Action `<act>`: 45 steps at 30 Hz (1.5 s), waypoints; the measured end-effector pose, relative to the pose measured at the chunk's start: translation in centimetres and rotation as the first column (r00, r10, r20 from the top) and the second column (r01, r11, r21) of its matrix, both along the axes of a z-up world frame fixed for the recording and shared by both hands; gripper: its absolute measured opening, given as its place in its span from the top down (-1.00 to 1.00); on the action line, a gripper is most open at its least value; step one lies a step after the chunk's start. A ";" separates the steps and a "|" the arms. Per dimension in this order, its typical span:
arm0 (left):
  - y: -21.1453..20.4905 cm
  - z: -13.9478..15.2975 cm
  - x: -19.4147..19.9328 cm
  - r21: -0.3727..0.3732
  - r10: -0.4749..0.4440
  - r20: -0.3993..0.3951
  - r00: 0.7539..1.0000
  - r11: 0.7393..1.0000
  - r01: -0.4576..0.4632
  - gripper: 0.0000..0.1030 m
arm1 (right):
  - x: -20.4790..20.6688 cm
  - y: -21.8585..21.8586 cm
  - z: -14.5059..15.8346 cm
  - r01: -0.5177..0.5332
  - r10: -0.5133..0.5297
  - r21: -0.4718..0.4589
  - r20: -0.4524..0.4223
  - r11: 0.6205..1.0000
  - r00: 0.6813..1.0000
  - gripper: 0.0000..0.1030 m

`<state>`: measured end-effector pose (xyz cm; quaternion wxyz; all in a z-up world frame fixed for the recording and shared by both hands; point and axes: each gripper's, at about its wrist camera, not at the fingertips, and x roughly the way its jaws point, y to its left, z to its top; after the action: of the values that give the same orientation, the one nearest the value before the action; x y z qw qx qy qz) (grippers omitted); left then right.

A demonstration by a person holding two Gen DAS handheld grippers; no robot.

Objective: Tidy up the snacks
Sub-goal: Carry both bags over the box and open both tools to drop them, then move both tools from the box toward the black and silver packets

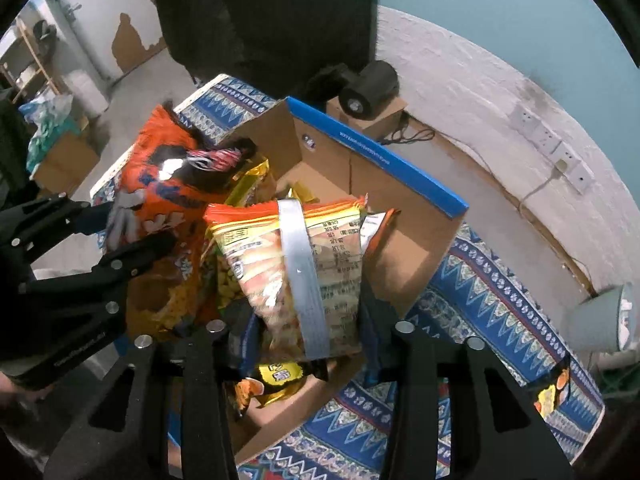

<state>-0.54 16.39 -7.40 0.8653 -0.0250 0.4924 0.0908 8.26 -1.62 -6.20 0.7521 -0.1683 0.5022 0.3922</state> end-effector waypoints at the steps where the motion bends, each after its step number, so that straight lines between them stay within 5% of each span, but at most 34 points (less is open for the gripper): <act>1: 0.0 0.1 0.0 0.005 0.003 0.001 1.000 1.000 -0.003 0.05 | 0.1 -0.2 0.1 0.005 -0.005 -0.002 0.008 1.000 1.000 0.06; 2: 0.0 0.2 0.0 0.011 0.007 0.005 1.000 1.000 -0.007 -0.20 | 0.1 -0.4 0.2 0.012 -0.012 -0.001 0.016 1.000 1.000 0.02; 5: -0.2 0.8 0.0 0.033 0.012 0.031 0.999 0.999 -0.013 -0.46 | 0.4 -1.3 0.8 0.041 -0.042 0.017 0.023 0.999 0.999 -0.15; 16: -2.6 1.8 0.1 0.033 -0.041 0.043 0.998 0.999 0.039 -0.50 | 0.9 -5.1 2.1 0.111 -0.112 0.031 0.049 0.993 0.992 -0.42; 34: -10.8 2.3 0.1 0.134 -0.221 0.048 0.974 0.968 0.212 -0.57 | -0.3 -13.8 0.6 0.200 -0.199 -0.023 0.039 0.980 0.979 -0.47; 45: -15.1 2.3 0.5 0.126 -0.289 0.031 0.957 0.951 0.283 -0.68 | -0.7 -19.7 -1.3 0.287 -0.287 -0.038 0.005 0.957 0.958 -0.47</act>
<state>-0.08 1.34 -5.14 0.8810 0.0962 0.4632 -0.0066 7.58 -21.36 -7.47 0.7975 -0.1080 0.5289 0.2694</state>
